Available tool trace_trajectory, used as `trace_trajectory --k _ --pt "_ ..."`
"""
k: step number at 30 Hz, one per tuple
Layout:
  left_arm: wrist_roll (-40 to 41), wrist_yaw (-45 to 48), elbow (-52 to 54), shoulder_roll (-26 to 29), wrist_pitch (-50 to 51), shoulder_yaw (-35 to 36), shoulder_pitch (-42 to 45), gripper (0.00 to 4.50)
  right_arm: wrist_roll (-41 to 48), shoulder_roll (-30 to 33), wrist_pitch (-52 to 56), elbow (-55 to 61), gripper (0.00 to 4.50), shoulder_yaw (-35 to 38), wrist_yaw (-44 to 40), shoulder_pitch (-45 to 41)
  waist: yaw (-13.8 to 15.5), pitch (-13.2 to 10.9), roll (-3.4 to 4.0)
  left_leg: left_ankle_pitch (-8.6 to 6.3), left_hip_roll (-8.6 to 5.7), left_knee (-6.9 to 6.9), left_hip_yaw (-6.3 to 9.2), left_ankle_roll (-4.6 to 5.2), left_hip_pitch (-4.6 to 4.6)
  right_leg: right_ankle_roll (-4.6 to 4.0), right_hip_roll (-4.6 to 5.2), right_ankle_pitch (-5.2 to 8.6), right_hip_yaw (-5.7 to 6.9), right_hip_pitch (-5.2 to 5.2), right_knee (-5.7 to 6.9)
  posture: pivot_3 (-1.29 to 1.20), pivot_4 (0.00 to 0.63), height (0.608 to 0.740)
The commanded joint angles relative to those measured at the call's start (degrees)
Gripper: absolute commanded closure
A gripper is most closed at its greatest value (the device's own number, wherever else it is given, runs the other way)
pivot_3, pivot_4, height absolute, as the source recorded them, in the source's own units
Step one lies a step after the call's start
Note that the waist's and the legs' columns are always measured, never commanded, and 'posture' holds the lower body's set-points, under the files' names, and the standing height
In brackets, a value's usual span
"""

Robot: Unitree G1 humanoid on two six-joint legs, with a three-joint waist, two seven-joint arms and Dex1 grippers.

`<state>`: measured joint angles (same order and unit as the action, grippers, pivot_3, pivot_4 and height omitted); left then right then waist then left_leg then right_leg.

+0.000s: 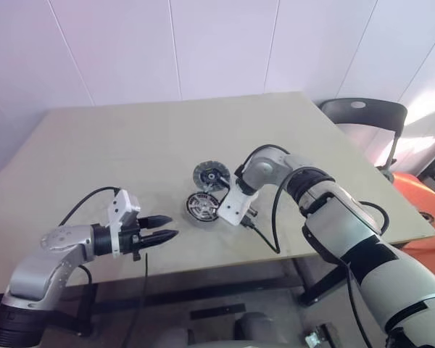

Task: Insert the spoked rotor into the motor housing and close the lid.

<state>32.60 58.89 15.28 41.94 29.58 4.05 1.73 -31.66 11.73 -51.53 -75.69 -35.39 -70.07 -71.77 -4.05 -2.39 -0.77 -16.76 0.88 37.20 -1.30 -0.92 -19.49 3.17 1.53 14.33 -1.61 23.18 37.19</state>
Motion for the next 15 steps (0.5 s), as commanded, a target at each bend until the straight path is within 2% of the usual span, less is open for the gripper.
trace_trajectory --k 1,6,15 --pt "-0.2 0.0 -0.2 -0.3 -1.0 0.4 1.6 2.39 7.5 -0.7 13.2 1.1 4.13 6.0 -12.9 -2.4 0.2 0.0 0.0 0.0 -0.01 0.0 0.02 0.0 -0.01 0.05 0.01 -0.03 0.03 -0.01 -0.01 0.0 0.0 0.74" --pt "-0.8 0.3 -1.8 -1.0 -1.5 -0.5 3.2 2.39 7.6 1.0 28.2 5.0 4.13 5.9 -22.0 -3.1 0.2 0.0 0.04 -0.01 -0.04 0.0 0.04 0.0 -0.05 0.15 0.08 -0.08 0.08 -0.01 -0.04 0.0 0.0 0.74" --pt "-2.4 1.6 -5.8 -3.0 -3.1 -2.8 6.5 2.39 13.9 5.4 35.7 13.2 4.13 -2.9 -22.4 -2.3 0.1 -0.1 0.09 -0.01 -0.06 0.0 0.05 -0.01 -0.07 0.14 0.07 -0.07 0.1 0.02 -0.04 0.0 0.0 0.74"
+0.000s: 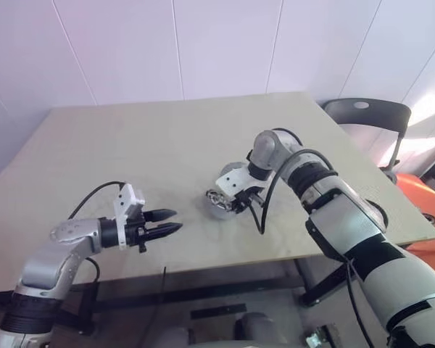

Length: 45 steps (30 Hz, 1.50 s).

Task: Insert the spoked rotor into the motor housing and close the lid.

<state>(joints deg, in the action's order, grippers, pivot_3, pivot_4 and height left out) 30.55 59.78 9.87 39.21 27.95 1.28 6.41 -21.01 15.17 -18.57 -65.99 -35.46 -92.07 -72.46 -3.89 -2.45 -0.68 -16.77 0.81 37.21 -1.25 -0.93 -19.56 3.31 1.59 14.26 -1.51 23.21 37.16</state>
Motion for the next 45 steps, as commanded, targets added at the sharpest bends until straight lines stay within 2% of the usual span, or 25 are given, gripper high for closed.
trace_trajectory --k 1,9,13,22,27,31,39,43,45 --pt "-0.5 0.9 -0.8 -0.4 -1.7 -0.2 2.1 2.39 4.5 2.3 4.0 4.6 4.13 -3.9 -0.4 -1.5 0.0 0.0 0.01 0.0 0.0 0.0 0.0 0.0 -0.02 0.0 0.0 0.0 0.0 0.01 0.0 0.0 0.0 0.74" --pt "-1.2 1.5 -1.7 -1.1 -2.0 -0.3 2.5 2.39 16.3 3.5 19.6 18.4 4.13 -10.7 -0.4 0.7 -0.1 0.0 0.03 0.0 0.05 -0.02 0.02 0.0 -0.26 0.02 0.01 -0.01 -0.01 0.28 0.0 0.0 0.0 0.74" --pt "-1.0 1.3 -0.7 -1.0 -1.6 0.0 1.7 2.39 17.1 2.6 24.1 20.9 4.13 -9.7 -0.4 1.8 0.0 0.0 0.02 0.0 0.05 0.12 0.07 0.0 -0.79 0.04 0.04 -0.03 0.03 0.75 0.09 0.0 0.0 0.74" --pt "-0.7 0.7 0.6 -0.8 -1.5 0.9 -0.2 2.39 9.2 -2.0 12.5 10.6 4.13 -6.7 8.1 2.0 -0.1 0.0 0.0 0.0 0.04 0.08 0.02 0.0 -0.93 0.03 0.09 -0.05 0.0 0.96 0.12 0.0 0.0 0.74" --pt "-0.5 0.4 1.4 -0.7 -1.4 1.4 -0.9 2.39 6.0 -4.8 12.2 5.3 2.84 -4.9 14.3 1.3 -0.1 0.0 -0.03 0.0 0.04 0.11 0.01 0.0 -0.85 0.02 0.08 -0.05 -0.02 0.91 0.2 0.0 0.0 0.74" --pt "-0.3 0.1 1.8 -0.6 -1.3 1.5 -1.3 2.39 5.3 -6.0 13.1 3.4 2.84 -3.1 13.5 0.3 -0.1 0.0 -0.05 0.01 0.08 0.17 0.02 -0.01 -0.75 -0.04 0.04 -0.08 -0.03 0.85 0.31 0.0 0.0 0.74" --pt "-0.4 0.2 1.2 -0.5 -1.1 1.3 0.0 2.39 8.6 -2.2 8.9 10.7 2.84 -0.6 0.5 1.2 -0.1 0.0 -0.04 0.01 0.04 0.3 0.03 -0.01 -0.86 -0.04 -0.03 -0.09 0.05 0.81 0.22 0.0 0.0 0.74" --pt "-0.5 0.4 0.8 -0.4 -1.2 1.2 0.4 2.39 13.1 0.1 8.6 14.4 2.84 -1.7 -0.4 1.9 -0.1 0.0 -0.04 0.01 0.03 0.17 0.03 -0.01 -0.87 -0.02 0.06 -0.1 0.05 0.85 0.16 0.0 0.0 0.74" --pt "-0.5 0.6 0.5 -0.4 -1.2 1.1 0.7 2.39 12.2 0.5 3.4 14.2 2.84 0.3 0.4 2.4 -0.1 0.0 -0.04 0.01 0.04 0.14 0.04 -0.01 -0.85 -0.03 0.05 -0.1 0.04 0.86 0.16 0.0 0.0 0.74"
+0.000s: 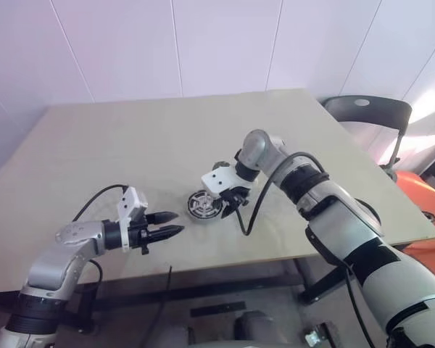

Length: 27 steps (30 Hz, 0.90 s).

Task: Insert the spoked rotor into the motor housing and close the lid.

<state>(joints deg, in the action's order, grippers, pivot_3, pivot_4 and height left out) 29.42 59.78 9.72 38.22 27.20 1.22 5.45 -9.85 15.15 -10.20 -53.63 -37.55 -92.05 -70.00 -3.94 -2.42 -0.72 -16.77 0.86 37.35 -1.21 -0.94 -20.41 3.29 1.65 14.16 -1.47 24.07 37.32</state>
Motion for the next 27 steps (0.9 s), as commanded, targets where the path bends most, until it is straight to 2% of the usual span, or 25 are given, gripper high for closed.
trace_trajectory --k 1,5,8,10,20,27 --pt "0.6 0.6 0.5 0.6 -0.5 1.1 1.9 2.39 0.4 0.5 -7.4 1.4 2.84 2.9 1.1 0.2 0.0 0.0 0.0 0.0 0.01 -0.01 0.01 0.0 0.01 0.0 -0.01 0.0 0.0 0.0 0.0 0.0 0.0 0.74" --pt "0.5 0.8 0.2 0.5 -0.5 0.9 2.4 2.39 -4.7 1.3 -18.3 -2.3 2.84 1.7 8.0 1.0 0.0 0.0 0.0 0.0 0.02 0.0 -0.01 0.0 0.04 -0.01 -0.03 0.0 -0.01 -0.01 0.03 0.0 0.0 0.74" --pt "0.5 0.9 0.1 0.5 -0.4 0.9 2.6 2.39 -10.6 1.7 -26.5 -5.7 2.84 -0.3 16.4 0.7 0.0 0.0 0.0 0.0 -0.01 0.0 -0.03 0.0 0.02 -0.01 -0.03 0.0 -0.03 -0.01 0.02 0.0 0.0 0.74" --pt "0.5 0.8 0.3 0.5 -0.3 0.9 2.5 2.39 -13.3 1.5 -28.6 -8.1 2.84 -1.1 20.0 0.4 0.0 0.0 0.0 0.0 -0.01 0.0 -0.04 0.0 0.02 -0.01 -0.01 0.0 -0.06 0.0 0.0 0.0 0.0 0.74" --pt "0.8 0.2 1.2 0.5 0.1 1.2 1.8 2.39 -16.3 -0.3 -31.8 -12.7 2.84 -0.4 22.2 0.0 -0.1 0.0 -0.01 0.01 0.0 0.0 -0.04 0.0 0.06 -0.02 -0.06 0.01 -0.08 -0.03 0.03 0.0 0.0 0.74" --pt "0.9 -0.2 1.2 0.3 0.0 1.4 1.3 2.39 -13.3 -2.1 -32.7 -10.2 2.84 1.7 17.8 0.6 -0.2 0.0 -0.02 0.01 0.03 0.0 -0.03 0.0 0.09 -0.01 -0.08 0.0 -0.08 -0.05 0.04 0.0 0.0 0.74"
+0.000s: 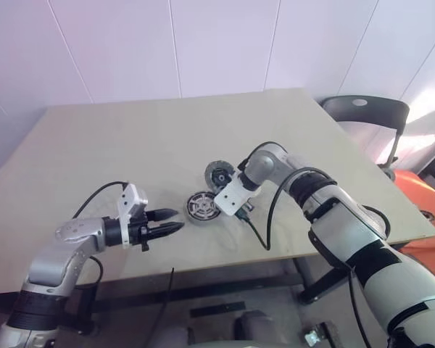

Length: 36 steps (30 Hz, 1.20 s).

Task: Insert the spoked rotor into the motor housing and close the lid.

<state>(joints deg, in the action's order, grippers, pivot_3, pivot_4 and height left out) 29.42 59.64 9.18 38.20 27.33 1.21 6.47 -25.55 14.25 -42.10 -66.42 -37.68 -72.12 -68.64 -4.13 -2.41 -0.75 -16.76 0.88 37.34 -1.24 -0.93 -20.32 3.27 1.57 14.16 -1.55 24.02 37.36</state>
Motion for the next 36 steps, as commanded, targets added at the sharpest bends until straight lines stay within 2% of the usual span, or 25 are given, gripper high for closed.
trace_trajectory --k 1,6,9,11,22,29,32,36 --pt "0.9 -0.1 1.7 0.2 -0.2 1.3 0.3 2.39 2.8 -1.5 -0.7 2.9 2.84 2.2 -2.9 -0.8 0.0 0.0 0.0 0.0 0.0 0.0 0.01 0.0 0.0 0.0 0.0 0.0 0.0 0.0 0.0 0.0 0.0 0.74" --pt "0.8 -0.3 1.5 -0.1 -0.4 1.2 0.6 2.39 1.4 -1.8 -0.8 2.2 2.84 2.0 -1.2 -0.7 0.1 0.0 0.0 0.0 0.0 0.0 0.01 0.0 -0.01 0.0 0.02 0.0 0.01 0.0 0.0 0.0 0.0 0.74" --pt "0.8 -0.3 1.5 -0.1 -0.5 1.3 0.4 2.39 1.3 -1.9 -0.4 2.0 3.42 2.2 -0.6 -0.6 0.0 0.0 0.0 0.0 0.0 0.0 0.01 0.0 -0.01 0.0 0.02 0.0 0.01 0.01 0.0 0.0 0.0 0.74" --pt "0.7 -0.3 1.4 0.0 -0.5 1.4 0.3 2.39 1.3 -1.9 -0.2 2.0 4.01 2.4 -0.1 -0.6 -0.1 0.0 -0.01 0.0 0.01 0.01 0.0 0.0 0.01 0.0 0.01 0.0 0.0 0.01 0.05 0.0 0.0 0.74" --pt "0.6 -0.3 1.3 0.0 -0.6 1.3 0.4 2.39 1.5 -2.3 1.9 3.2 4.01 3.0 -0.7 -0.4 0.0 0.0 0.01 0.0 0.0 0.02 -0.01 0.0 0.02 -0.01 0.01 0.0 -0.01 0.0 0.07 0.0 0.0 0.74" --pt "0.3 -0.2 0.4 -0.5 -0.9 0.8 1.2 2.39 2.4 -1.7 12.4 6.0 4.01 3.3 -8.3 -0.6 0.2 0.0 0.01 0.0 -0.01 0.04 0.01 0.0 0.0 -0.01 0.0 0.0 0.01 0.0 0.08 0.0 0.0 0.74" --pt "0.1 -0.1 0.0 -0.9 -1.2 0.6 1.6 2.39 2.8 -0.2 19.6 9.0 4.01 3.2 -14.4 0.0 0.4 0.0 0.01 0.0 -0.05 0.05 0.03 0.0 -0.05 0.0 0.02 0.0 0.05 0.0 0.05 0.0 0.0 0.74" --pt "-0.3 0.3 -1.1 -1.5 -1.7 0.0 2.2 2.39 1.6 3.3 23.9 12.6 4.01 2.3 -18.6 0.4 0.9 0.0 0.01 0.0 -0.1 0.06 0.03 -0.01 -0.09 0.01 0.05 0.0 0.08 0.0 -0.01 0.0 0.0 0.74"
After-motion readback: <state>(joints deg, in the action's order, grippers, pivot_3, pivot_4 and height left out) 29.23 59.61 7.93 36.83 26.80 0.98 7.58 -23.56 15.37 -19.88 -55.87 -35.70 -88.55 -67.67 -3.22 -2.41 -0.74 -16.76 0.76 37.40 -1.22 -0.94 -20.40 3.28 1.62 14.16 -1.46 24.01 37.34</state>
